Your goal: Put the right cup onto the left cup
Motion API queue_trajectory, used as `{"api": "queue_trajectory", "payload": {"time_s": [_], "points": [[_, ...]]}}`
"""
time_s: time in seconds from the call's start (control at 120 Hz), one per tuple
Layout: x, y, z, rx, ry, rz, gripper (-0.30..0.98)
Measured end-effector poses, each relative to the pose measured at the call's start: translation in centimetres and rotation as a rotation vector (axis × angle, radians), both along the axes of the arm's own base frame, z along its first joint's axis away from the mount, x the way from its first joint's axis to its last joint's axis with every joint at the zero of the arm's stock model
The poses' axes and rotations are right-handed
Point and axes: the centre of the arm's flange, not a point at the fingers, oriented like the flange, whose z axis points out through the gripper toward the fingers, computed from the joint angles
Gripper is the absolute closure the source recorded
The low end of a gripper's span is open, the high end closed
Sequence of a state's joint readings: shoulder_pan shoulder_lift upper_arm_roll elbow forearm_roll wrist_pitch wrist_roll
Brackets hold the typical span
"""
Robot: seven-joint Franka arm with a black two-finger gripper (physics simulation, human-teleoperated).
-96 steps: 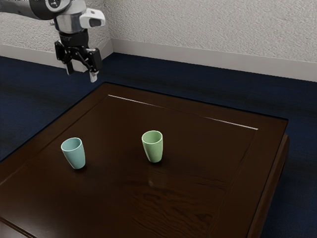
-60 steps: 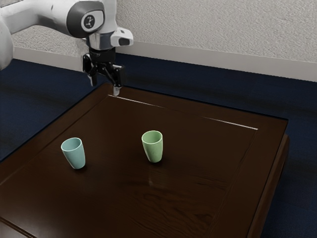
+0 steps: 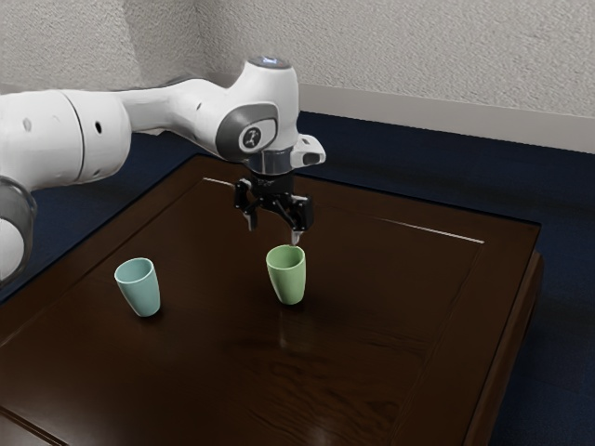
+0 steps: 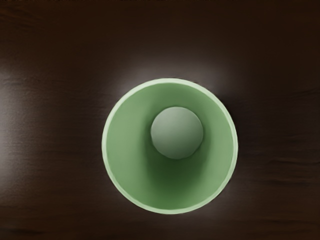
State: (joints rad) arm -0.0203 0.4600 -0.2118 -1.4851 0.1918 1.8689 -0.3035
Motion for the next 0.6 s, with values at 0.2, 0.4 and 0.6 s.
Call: {"api": "queue_trajectory", "payload": {"time_s": [0.2,0.4,0.6], "points": [[1.3,-1.7,-4.9,-0.003,-0.023,0.036,0.0],[1.9,-3.0,-7.8,-0.013,-0.051,0.065,0.0],[2.2,-3.2,-10.6,-0.016,-0.054,0.103,0.06]]}}
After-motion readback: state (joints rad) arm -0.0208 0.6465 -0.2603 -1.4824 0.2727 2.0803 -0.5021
